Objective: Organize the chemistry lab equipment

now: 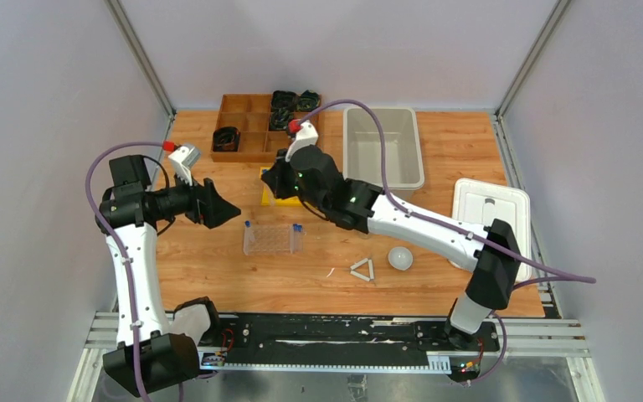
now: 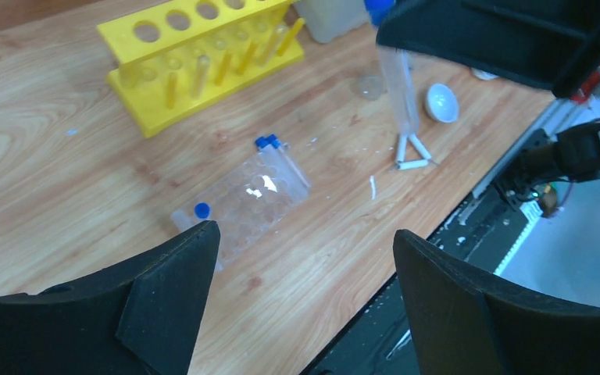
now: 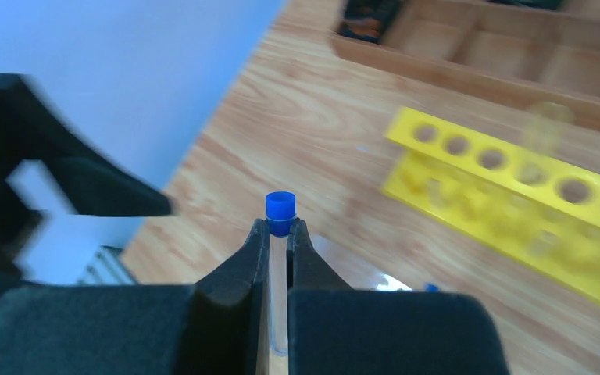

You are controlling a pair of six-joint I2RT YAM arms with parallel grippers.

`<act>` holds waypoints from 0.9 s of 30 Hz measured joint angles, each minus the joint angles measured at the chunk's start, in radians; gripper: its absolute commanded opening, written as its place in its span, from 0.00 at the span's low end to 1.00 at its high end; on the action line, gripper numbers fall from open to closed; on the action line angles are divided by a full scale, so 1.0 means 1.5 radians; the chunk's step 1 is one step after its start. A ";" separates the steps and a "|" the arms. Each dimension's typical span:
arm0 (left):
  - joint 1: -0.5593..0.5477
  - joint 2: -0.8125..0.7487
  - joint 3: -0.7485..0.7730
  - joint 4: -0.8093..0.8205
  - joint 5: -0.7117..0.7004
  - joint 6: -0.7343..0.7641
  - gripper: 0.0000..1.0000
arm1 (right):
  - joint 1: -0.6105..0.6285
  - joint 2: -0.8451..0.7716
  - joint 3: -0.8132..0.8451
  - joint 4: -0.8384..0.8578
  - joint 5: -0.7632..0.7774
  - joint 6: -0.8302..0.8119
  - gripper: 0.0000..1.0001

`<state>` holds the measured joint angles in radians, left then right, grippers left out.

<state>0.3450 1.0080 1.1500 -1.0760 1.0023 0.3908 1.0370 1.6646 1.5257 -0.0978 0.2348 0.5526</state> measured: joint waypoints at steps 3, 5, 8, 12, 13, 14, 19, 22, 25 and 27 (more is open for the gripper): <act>0.000 -0.011 -0.010 -0.003 0.049 -0.001 0.80 | 0.052 0.003 0.012 0.071 0.029 -0.001 0.00; 0.000 -0.015 -0.013 -0.004 0.073 -0.003 0.75 | 0.081 0.014 0.019 0.104 0.042 -0.001 0.00; 0.000 -0.020 -0.013 -0.003 0.102 -0.006 0.68 | 0.102 0.036 0.029 0.143 0.056 -0.001 0.00; 0.000 -0.021 -0.013 -0.003 0.124 -0.010 0.59 | 0.103 0.054 0.030 0.173 0.070 0.000 0.00; 0.000 -0.020 -0.013 -0.003 0.127 -0.011 0.57 | 0.103 0.058 0.032 0.179 0.074 0.000 0.00; 0.000 -0.019 -0.014 -0.003 0.130 -0.012 0.56 | 0.103 0.061 0.033 0.186 0.077 0.000 0.00; 0.000 -0.007 -0.026 -0.003 0.140 -0.014 0.50 | 0.108 0.067 0.036 0.212 0.083 0.002 0.00; 0.000 0.003 -0.028 -0.003 0.140 -0.014 0.45 | 0.111 0.068 0.036 0.225 0.083 0.006 0.00; 0.000 0.010 -0.028 -0.003 0.140 -0.014 0.38 | 0.113 0.072 0.040 0.232 0.083 0.009 0.00; 0.000 0.013 -0.028 -0.004 0.142 -0.015 0.33 | 0.113 0.078 0.046 0.237 0.082 0.011 0.00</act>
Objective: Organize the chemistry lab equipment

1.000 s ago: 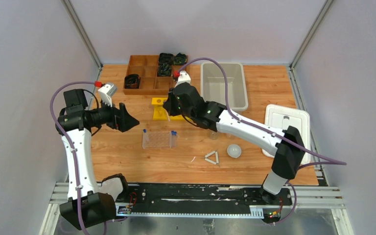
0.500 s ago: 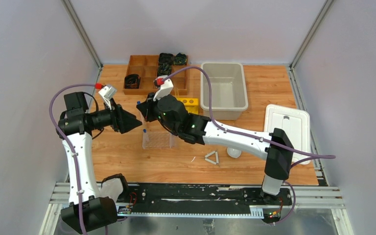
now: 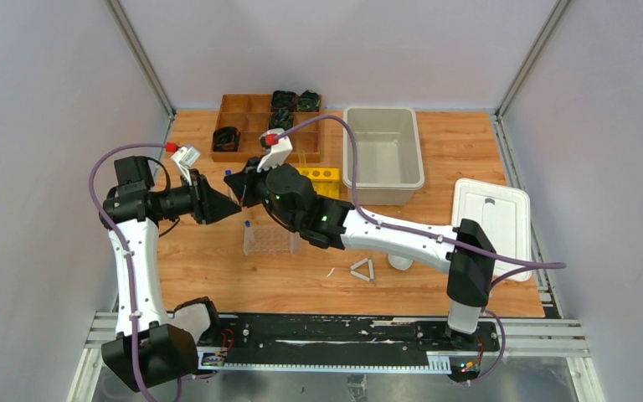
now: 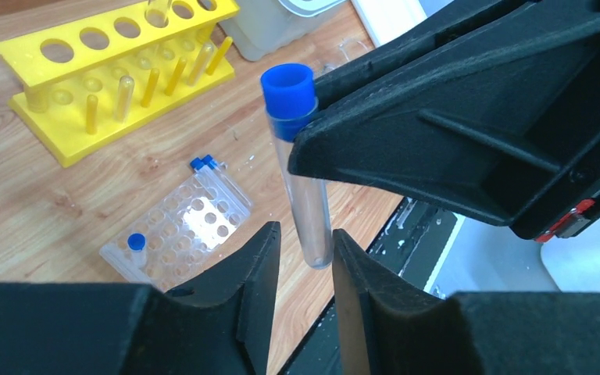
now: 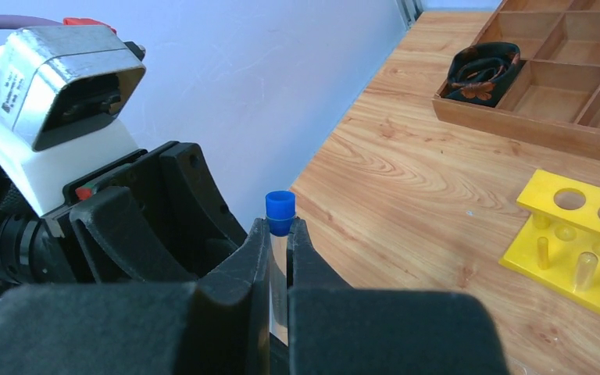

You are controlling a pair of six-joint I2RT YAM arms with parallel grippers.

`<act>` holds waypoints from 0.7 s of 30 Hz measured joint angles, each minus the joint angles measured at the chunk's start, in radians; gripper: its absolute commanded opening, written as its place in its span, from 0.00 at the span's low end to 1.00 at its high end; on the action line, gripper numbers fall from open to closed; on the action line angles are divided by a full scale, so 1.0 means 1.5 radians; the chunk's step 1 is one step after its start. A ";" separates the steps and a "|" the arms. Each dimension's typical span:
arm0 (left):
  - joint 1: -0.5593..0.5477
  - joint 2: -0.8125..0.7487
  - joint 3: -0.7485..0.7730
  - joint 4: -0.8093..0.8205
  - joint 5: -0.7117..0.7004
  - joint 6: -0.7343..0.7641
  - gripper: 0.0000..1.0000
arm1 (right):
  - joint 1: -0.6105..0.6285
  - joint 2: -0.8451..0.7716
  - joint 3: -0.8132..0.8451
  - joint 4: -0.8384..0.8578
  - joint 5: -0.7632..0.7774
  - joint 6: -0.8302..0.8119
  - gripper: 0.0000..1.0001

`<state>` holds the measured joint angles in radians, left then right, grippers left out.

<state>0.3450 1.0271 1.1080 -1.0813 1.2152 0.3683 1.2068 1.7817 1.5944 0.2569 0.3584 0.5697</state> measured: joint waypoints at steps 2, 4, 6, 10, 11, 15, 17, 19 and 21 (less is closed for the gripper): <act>0.000 0.002 0.000 0.000 0.003 0.000 0.29 | 0.000 0.004 0.001 0.003 -0.002 0.005 0.00; 0.000 0.002 0.000 -0.001 0.003 0.001 0.23 | 0.000 0.007 0.001 0.004 -0.007 0.009 0.04; 0.000 0.002 0.000 -0.003 0.003 0.002 0.16 | 0.000 0.009 0.001 0.004 -0.011 0.012 0.23; 0.003 0.002 -0.002 -0.003 -0.006 0.010 0.05 | -0.002 0.011 0.022 -0.028 -0.026 0.029 0.54; 0.003 0.001 -0.002 -0.003 -0.008 0.016 0.04 | -0.005 0.011 0.032 -0.043 -0.032 0.038 0.57; 0.002 -0.012 -0.003 -0.003 -0.025 0.048 0.00 | -0.033 0.026 0.117 -0.168 -0.096 0.057 0.58; 0.002 -0.022 -0.004 -0.004 -0.038 0.071 0.00 | -0.058 0.043 0.172 -0.226 -0.138 0.058 0.57; 0.002 -0.028 -0.004 -0.004 -0.048 0.088 0.00 | -0.079 0.058 0.215 -0.273 -0.182 0.056 0.56; 0.002 -0.033 -0.005 -0.004 -0.057 0.105 0.00 | -0.101 0.071 0.247 -0.316 -0.229 0.050 0.56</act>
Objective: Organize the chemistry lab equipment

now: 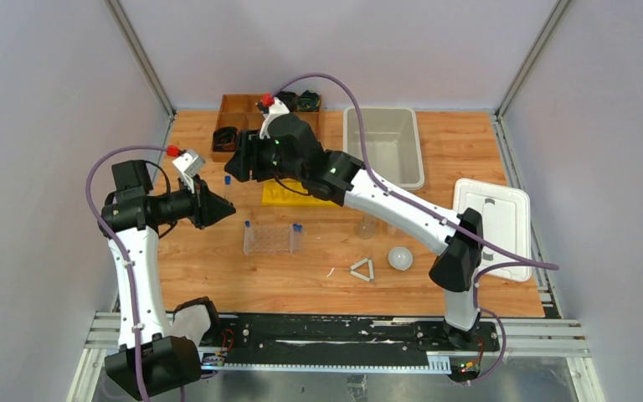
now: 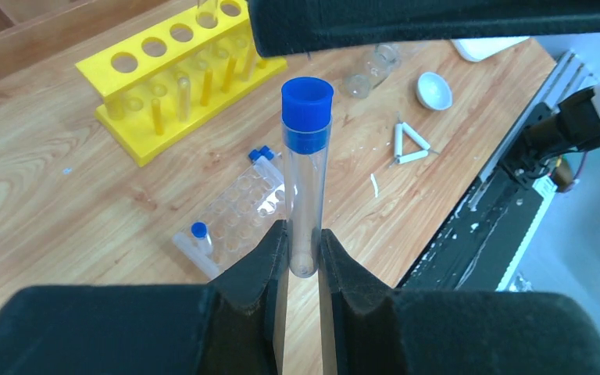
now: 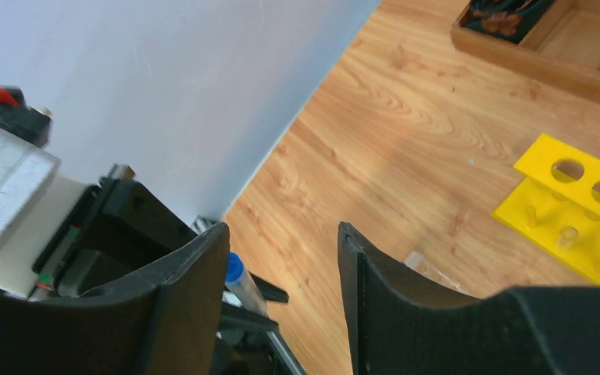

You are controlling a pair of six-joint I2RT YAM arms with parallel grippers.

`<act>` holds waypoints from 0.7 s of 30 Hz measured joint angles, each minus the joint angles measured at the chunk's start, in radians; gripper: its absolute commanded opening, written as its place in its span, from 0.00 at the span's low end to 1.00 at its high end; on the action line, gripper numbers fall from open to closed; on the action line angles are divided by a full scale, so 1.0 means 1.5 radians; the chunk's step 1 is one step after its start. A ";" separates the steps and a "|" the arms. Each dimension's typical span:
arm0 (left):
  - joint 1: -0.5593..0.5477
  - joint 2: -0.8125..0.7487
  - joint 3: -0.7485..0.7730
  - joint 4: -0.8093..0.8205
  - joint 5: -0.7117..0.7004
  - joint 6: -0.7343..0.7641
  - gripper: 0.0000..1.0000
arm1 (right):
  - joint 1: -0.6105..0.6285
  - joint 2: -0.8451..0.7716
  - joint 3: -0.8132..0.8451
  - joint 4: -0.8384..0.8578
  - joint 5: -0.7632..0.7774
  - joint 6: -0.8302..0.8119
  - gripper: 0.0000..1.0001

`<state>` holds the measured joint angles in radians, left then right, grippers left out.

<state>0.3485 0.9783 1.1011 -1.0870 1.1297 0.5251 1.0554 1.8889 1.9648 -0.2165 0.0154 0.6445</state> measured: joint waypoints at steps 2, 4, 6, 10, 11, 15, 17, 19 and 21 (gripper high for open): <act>0.000 -0.001 0.000 0.000 -0.009 0.013 0.00 | -0.010 0.009 0.018 -0.032 -0.039 -0.007 0.56; -0.002 -0.002 -0.001 -0.002 -0.018 0.020 0.00 | -0.012 0.015 0.025 -0.051 -0.066 -0.014 0.56; -0.005 -0.004 -0.006 -0.008 -0.028 0.028 0.00 | -0.012 0.018 0.030 -0.059 -0.086 -0.020 0.56; -0.017 -0.004 -0.008 -0.006 -0.041 0.034 0.00 | -0.011 0.022 0.040 -0.082 -0.123 -0.030 0.55; -0.021 -0.004 -0.009 -0.006 -0.043 0.035 0.00 | -0.011 0.025 0.045 -0.086 -0.131 -0.032 0.54; -0.030 -0.004 -0.009 -0.006 -0.052 0.037 0.00 | -0.011 0.036 0.058 -0.097 -0.155 -0.038 0.46; -0.032 -0.004 -0.009 -0.006 -0.054 0.038 0.00 | -0.011 0.039 0.059 -0.100 -0.162 -0.041 0.42; -0.033 -0.004 -0.009 -0.006 -0.057 0.039 0.00 | -0.011 0.044 0.060 -0.103 -0.170 -0.042 0.39; -0.033 -0.004 -0.009 -0.006 -0.059 0.041 0.00 | -0.011 0.049 0.060 -0.107 -0.173 -0.044 0.35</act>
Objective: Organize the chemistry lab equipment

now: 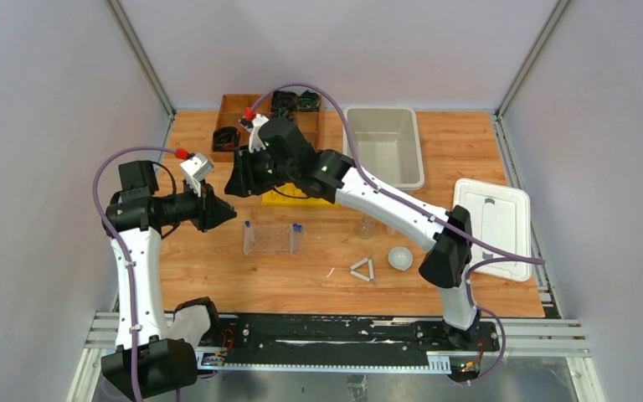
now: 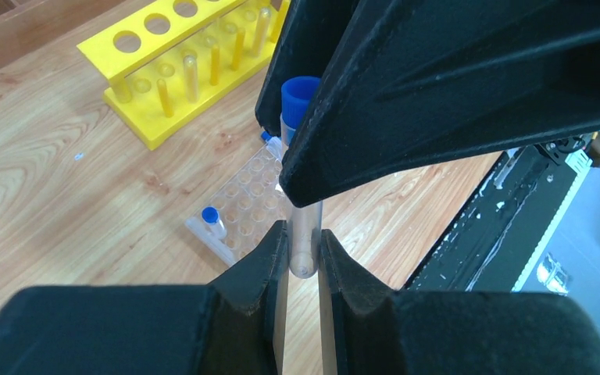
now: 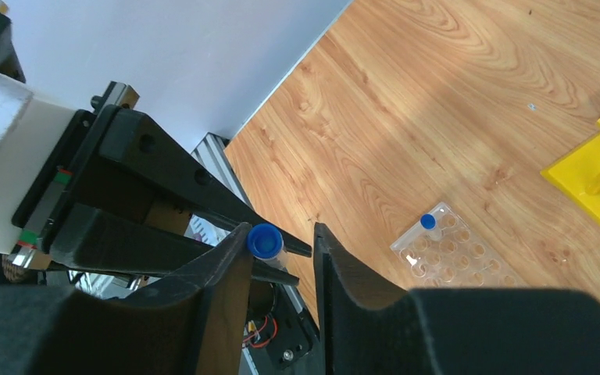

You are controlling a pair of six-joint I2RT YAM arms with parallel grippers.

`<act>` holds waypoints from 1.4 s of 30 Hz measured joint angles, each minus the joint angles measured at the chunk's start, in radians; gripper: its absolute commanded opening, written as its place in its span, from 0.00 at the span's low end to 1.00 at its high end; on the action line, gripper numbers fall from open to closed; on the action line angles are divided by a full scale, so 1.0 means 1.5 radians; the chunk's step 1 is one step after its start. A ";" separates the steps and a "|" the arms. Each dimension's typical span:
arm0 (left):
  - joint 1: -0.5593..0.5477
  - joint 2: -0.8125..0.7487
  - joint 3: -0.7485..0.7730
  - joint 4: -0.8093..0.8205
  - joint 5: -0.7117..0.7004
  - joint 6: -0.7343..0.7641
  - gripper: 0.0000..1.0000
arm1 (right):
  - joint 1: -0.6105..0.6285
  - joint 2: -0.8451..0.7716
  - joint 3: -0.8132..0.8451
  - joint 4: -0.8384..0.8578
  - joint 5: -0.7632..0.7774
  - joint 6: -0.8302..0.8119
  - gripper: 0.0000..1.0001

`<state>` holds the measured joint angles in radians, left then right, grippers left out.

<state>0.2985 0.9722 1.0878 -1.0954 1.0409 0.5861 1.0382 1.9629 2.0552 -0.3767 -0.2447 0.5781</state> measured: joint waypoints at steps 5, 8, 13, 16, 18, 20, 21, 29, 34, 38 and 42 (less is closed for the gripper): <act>0.000 0.001 -0.001 -0.001 -0.007 0.004 0.01 | 0.000 0.007 0.002 -0.004 -0.012 -0.003 0.22; 0.000 0.001 -0.001 0.000 -0.007 0.005 0.27 | 0.000 0.010 0.011 -0.009 -0.018 -0.005 0.09; 0.000 0.000 -0.001 0.002 -0.013 0.001 0.98 | 0.000 0.010 0.011 -0.014 -0.019 -0.017 0.00; 0.000 0.001 0.000 0.001 -0.018 -0.002 1.00 | 0.000 0.007 0.002 -0.012 -0.009 -0.034 0.00; 0.000 0.003 0.004 0.000 -0.028 -0.018 1.00 | 0.000 -0.008 -0.031 -0.010 0.009 -0.053 0.00; 0.001 0.016 0.022 0.001 -0.043 -0.044 1.00 | 0.000 -0.036 -0.092 0.000 0.036 -0.078 0.00; 0.003 0.027 0.036 0.002 -0.049 -0.059 1.00 | 0.000 -0.051 -0.126 0.007 0.048 -0.088 0.00; 0.027 0.095 0.074 0.062 -0.154 -0.198 1.00 | 0.004 -0.144 -0.386 0.130 0.120 -0.162 0.00; 0.027 0.104 0.074 0.083 -0.233 -0.247 1.00 | 0.043 -0.139 -0.467 0.245 0.144 -0.219 0.00; 0.027 0.103 0.074 0.088 -0.271 -0.259 1.00 | 0.078 -0.106 -0.472 0.332 0.156 -0.249 0.00; 0.027 0.101 0.074 0.091 -0.288 -0.264 1.00 | 0.087 -0.063 -0.466 0.382 0.162 -0.264 0.00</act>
<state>0.3389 1.1236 1.1984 -0.9596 0.6090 0.1902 1.1687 1.8683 1.3556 0.1959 -0.0017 0.1825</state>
